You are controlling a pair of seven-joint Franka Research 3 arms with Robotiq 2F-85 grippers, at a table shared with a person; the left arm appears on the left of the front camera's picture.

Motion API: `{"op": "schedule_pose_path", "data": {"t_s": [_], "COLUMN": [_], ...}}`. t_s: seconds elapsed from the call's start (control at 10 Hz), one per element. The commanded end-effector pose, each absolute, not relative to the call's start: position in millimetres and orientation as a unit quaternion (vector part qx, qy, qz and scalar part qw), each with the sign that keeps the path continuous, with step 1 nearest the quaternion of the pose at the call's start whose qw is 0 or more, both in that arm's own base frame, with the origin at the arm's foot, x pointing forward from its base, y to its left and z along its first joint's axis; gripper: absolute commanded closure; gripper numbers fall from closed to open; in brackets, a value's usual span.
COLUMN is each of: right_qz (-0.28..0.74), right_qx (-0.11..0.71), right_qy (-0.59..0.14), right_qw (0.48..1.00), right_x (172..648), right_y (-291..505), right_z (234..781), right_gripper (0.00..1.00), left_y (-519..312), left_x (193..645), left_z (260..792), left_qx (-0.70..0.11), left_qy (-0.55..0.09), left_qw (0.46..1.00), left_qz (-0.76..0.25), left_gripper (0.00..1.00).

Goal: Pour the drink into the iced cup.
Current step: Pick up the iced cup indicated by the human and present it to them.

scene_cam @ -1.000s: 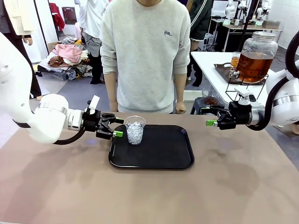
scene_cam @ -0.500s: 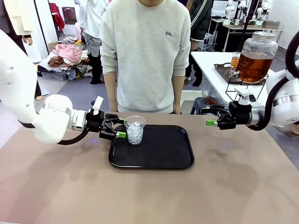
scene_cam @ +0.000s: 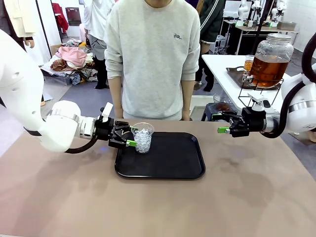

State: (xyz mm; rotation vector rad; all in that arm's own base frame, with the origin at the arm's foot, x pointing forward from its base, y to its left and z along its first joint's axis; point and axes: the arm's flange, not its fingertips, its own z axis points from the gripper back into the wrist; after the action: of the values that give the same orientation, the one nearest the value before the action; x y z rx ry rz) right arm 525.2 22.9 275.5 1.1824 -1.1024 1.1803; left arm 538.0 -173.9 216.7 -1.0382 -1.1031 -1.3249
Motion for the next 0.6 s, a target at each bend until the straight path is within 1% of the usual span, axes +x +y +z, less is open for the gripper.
{"op": "schedule_pose_path", "data": {"t_s": [0.0, 0.5], "right_qz": [0.500, 0.500], "right_qx": [0.495, 0.495], "right_qy": [-0.465, -0.465], "right_qw": [0.537, 0.537], "right_x": [527.8, 527.8], "right_y": [23.7, 23.7], "right_z": [278.7, 278.7], "right_gripper": [0.00, 0.00], "left_y": [-180.6, -193.2], "left_x": [540.9, 541.5], "left_z": [217.6, 215.0], "left_qx": [-0.449, -0.461], "left_qy": [-0.454, -0.446], "left_qw": [0.532, 0.527], "left_qz": [-0.556, -0.558], "left_gripper": [0.00, 0.00]}}
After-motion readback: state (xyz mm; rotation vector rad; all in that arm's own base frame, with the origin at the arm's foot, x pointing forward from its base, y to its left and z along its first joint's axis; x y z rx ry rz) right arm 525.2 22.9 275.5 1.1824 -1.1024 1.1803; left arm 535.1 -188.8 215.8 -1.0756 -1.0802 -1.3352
